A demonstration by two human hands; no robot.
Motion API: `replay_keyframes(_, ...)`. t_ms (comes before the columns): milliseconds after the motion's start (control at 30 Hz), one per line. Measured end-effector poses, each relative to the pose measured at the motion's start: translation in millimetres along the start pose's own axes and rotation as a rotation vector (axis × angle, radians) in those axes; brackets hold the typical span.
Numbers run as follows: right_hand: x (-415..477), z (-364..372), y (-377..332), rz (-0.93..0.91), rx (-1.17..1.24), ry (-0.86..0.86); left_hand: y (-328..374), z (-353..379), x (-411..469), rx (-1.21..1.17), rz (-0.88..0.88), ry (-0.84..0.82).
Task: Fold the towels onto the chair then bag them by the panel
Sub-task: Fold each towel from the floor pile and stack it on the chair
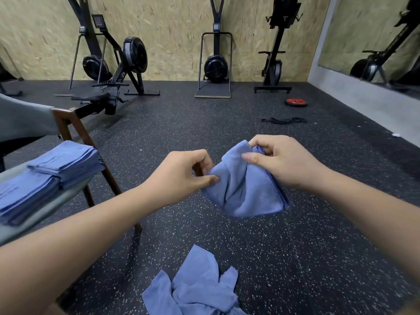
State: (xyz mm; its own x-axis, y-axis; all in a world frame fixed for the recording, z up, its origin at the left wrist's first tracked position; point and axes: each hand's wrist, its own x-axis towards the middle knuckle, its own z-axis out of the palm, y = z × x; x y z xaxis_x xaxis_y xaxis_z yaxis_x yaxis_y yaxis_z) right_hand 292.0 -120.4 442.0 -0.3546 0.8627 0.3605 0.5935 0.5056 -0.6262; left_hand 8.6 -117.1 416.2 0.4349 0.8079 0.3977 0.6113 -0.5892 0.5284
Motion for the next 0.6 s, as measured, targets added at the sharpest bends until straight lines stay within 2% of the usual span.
replay_keyframes(167, 4, -7, 10, 0.035, -0.041, 0.12, -2, -6, 7, 0.031, -0.086, 0.0)
replay_keyframes(367, 3, -1, 10, 0.037, -0.104, 0.103, -5, -11, 12, 0.12, -0.195, -0.189)
replay_keyframes(600, 5, -12, 12, 0.062, -0.135, 0.105, -8, -19, 13, 0.132, -0.199, -0.234)
